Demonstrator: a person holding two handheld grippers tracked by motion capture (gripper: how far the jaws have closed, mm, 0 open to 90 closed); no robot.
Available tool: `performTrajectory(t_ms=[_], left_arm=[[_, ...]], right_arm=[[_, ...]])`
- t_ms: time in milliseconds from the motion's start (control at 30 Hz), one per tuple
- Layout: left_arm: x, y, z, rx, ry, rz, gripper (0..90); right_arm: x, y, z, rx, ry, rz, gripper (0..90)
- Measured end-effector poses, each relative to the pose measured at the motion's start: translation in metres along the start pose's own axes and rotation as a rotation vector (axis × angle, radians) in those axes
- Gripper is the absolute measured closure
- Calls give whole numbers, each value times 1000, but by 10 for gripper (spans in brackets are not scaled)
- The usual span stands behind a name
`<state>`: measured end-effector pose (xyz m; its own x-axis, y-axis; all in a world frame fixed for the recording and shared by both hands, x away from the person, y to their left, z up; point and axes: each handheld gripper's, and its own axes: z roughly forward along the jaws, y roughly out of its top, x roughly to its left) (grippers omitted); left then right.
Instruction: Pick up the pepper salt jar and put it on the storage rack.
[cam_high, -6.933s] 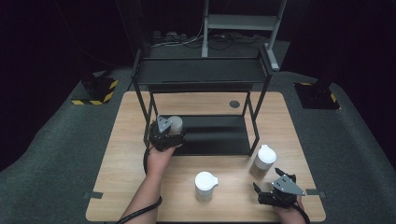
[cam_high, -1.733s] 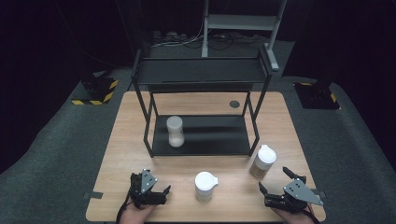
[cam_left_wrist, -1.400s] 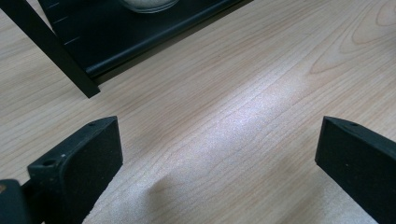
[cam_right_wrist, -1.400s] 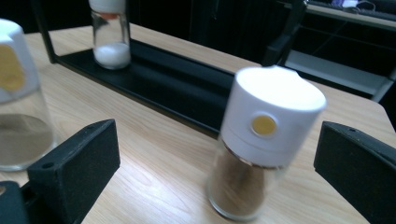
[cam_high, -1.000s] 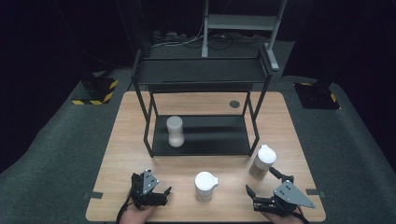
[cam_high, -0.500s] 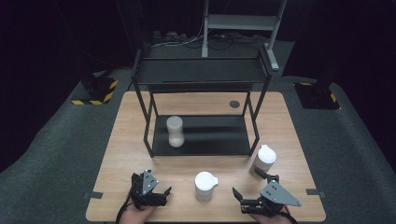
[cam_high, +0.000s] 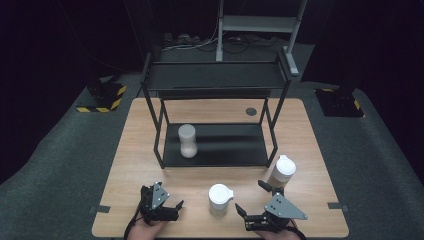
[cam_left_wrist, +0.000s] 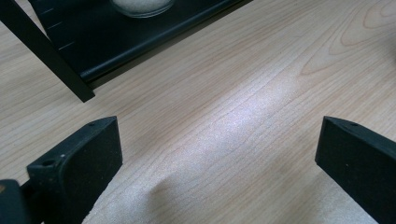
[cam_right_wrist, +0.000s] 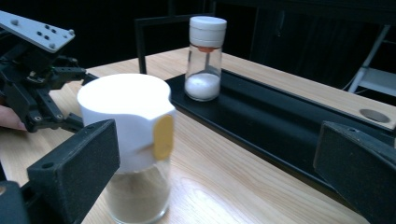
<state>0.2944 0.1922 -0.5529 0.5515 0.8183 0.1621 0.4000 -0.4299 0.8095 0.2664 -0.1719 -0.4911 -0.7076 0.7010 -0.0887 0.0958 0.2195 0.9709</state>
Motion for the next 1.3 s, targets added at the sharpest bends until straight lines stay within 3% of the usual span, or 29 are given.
performTrajectory(t_ms=[833,1300], left_arm=[[1,0,-1,-6,-7,-1,7],[1,0,-1,-7,-8,0,6]], right_arm=[[32,-2,41,16,132,-7,0],[34,-14,55,31,172,12,76]])
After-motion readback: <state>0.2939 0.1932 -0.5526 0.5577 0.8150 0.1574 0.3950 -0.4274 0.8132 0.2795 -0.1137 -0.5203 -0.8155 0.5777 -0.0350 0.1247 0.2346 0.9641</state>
